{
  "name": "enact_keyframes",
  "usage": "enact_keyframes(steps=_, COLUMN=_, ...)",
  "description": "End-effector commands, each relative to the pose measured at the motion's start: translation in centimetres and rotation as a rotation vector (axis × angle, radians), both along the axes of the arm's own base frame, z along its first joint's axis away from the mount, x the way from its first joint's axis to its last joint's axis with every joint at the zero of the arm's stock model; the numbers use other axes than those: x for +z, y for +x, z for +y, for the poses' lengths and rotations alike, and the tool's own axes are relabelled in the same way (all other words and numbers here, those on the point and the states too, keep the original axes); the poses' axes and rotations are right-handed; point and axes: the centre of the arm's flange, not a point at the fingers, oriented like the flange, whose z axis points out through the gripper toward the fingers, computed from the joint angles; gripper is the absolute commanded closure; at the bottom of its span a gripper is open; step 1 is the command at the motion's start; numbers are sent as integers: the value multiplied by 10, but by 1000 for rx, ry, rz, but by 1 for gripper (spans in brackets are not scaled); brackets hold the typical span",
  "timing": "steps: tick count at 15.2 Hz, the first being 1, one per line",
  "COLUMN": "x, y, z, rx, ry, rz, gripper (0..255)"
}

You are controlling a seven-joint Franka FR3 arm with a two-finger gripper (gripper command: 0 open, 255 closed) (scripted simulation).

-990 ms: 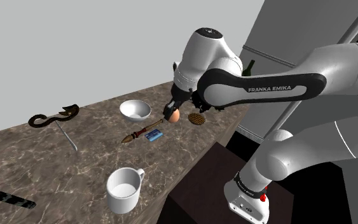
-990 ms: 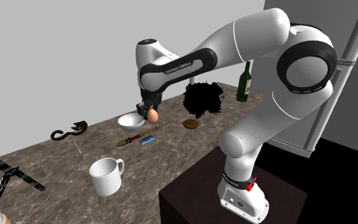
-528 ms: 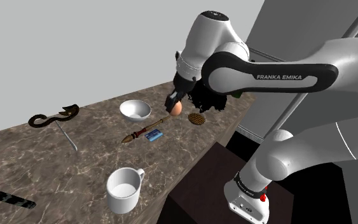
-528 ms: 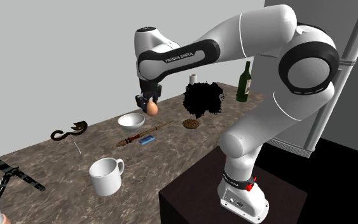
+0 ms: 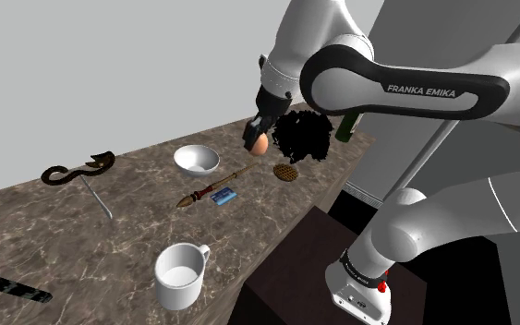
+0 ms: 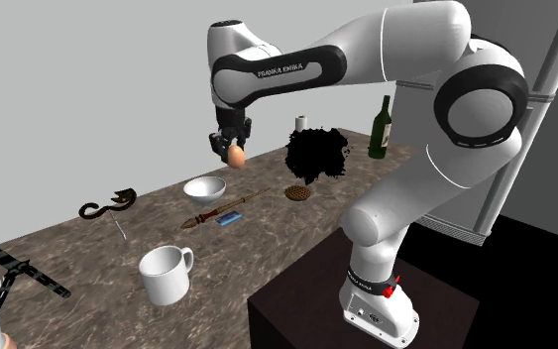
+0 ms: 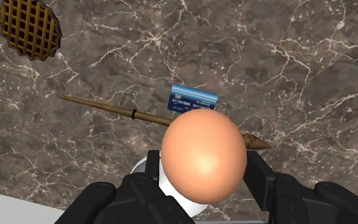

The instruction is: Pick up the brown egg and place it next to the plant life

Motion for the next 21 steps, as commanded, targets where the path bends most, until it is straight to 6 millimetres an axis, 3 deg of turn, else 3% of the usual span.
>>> enact_keyframes(steps=1, x=10, y=0, z=1, rx=0, ry=0, rz=0, gripper=255)
enact_keyframes(steps=16, x=86, y=0, z=1, rx=0, ry=0, rz=0, gripper=255)
enact_keyframes(steps=21, x=86, y=41, z=-51, rx=0, ry=0, rz=0, gripper=255)
